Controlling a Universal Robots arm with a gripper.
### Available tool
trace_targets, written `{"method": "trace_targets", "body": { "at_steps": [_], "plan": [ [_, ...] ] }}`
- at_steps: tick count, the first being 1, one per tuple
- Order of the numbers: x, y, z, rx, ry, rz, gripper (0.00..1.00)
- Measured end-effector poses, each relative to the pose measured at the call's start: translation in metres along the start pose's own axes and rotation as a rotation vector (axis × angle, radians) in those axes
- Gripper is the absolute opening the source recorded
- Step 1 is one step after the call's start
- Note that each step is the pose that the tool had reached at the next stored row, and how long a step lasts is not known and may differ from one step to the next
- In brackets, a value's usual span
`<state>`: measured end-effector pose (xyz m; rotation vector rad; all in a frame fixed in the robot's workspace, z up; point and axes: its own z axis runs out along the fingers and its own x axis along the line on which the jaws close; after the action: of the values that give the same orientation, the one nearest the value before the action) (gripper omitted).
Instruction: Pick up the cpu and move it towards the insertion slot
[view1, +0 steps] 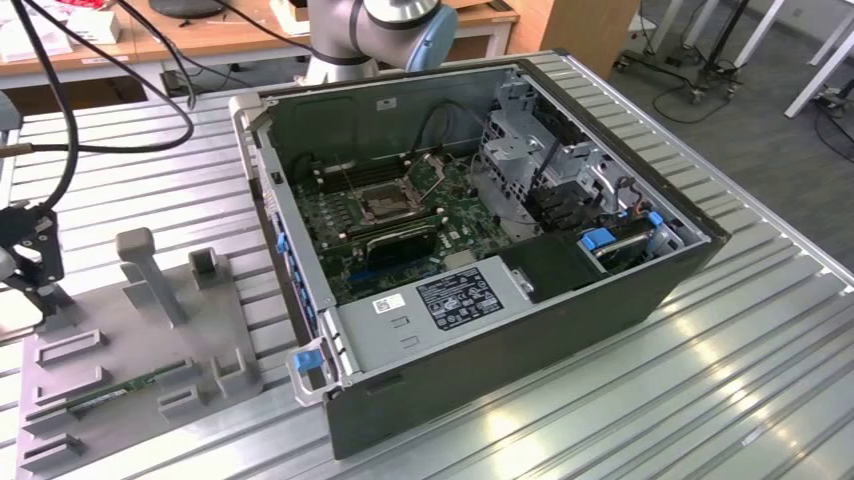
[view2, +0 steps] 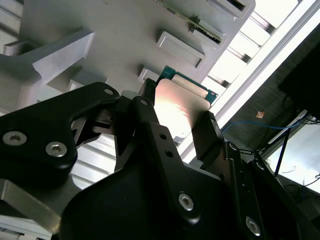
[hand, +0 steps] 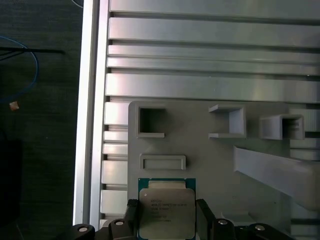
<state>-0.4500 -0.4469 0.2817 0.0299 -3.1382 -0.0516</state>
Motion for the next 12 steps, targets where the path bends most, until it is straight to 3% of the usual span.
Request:
{"method": "trace_targets", "body": {
  "at_steps": [12],
  "plan": [
    [0.0,0.0001,-0.0048,0.0002,0.0003,0.0,0.54]
  ]
}}
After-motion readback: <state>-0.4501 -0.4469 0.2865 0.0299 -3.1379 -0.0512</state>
